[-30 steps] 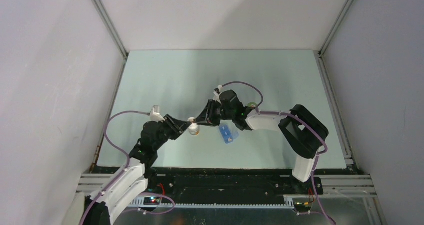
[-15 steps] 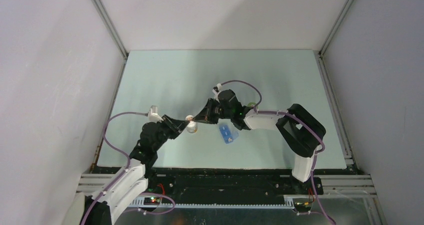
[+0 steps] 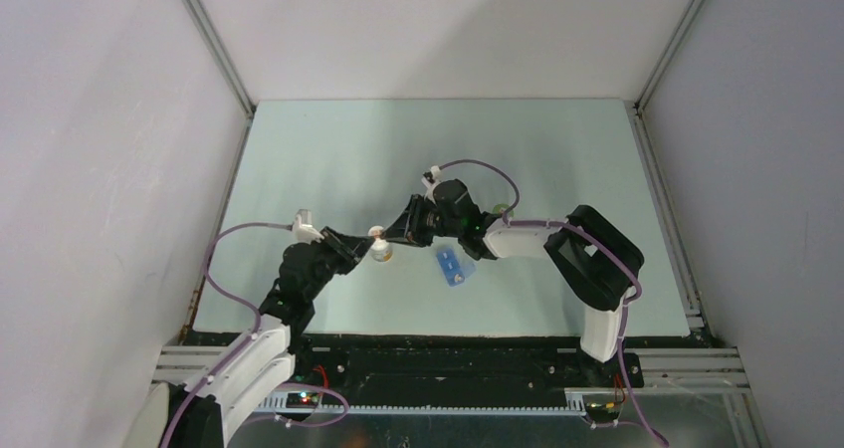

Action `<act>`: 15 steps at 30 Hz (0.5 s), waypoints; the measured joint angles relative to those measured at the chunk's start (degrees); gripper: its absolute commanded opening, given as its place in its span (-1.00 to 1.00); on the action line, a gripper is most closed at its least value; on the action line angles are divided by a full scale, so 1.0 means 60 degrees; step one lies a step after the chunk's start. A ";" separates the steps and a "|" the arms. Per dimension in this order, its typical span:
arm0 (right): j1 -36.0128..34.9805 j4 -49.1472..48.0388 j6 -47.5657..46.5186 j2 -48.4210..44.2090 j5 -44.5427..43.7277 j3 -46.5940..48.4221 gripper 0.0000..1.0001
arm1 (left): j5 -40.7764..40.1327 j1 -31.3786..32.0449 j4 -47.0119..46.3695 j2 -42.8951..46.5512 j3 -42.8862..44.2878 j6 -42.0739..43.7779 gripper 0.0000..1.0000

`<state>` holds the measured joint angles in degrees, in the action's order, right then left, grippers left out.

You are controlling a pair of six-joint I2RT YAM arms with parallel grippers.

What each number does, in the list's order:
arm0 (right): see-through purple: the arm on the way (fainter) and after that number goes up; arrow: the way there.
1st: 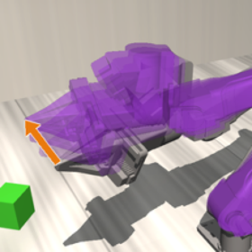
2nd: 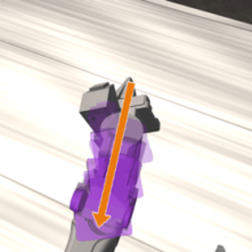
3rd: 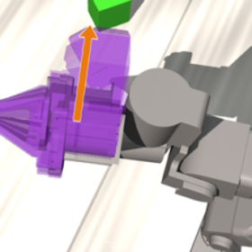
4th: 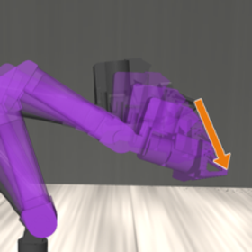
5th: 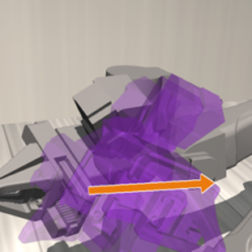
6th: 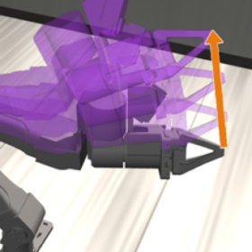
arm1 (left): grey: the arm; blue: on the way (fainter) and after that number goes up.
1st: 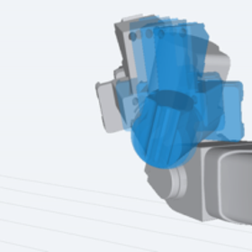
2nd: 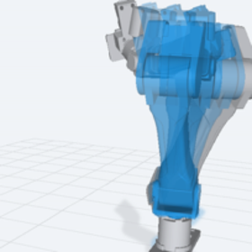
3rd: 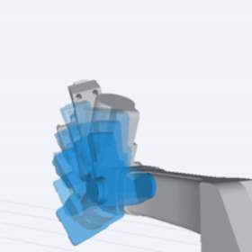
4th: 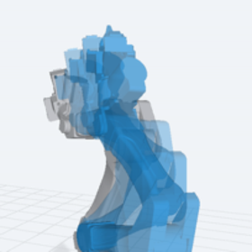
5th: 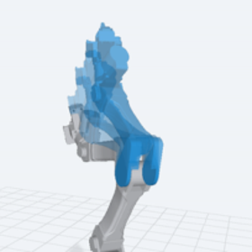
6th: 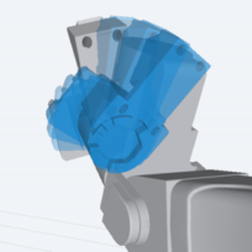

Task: Sort the pills into containers
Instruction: Close the lid of the pill bottle.

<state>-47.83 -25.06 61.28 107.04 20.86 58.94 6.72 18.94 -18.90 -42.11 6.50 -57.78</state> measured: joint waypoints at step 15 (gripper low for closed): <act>0.0219 0.1530 -0.0878 -0.0331 -0.0084 0.0288 0.26 | -0.0353 0.0069 0.2579 0.0441 0.1563 0.1002 0.29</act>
<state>-46.52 -15.88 56.01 105.06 20.36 60.66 4.60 19.35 -3.42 -39.46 15.88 -51.77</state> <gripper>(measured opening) 0.551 0.554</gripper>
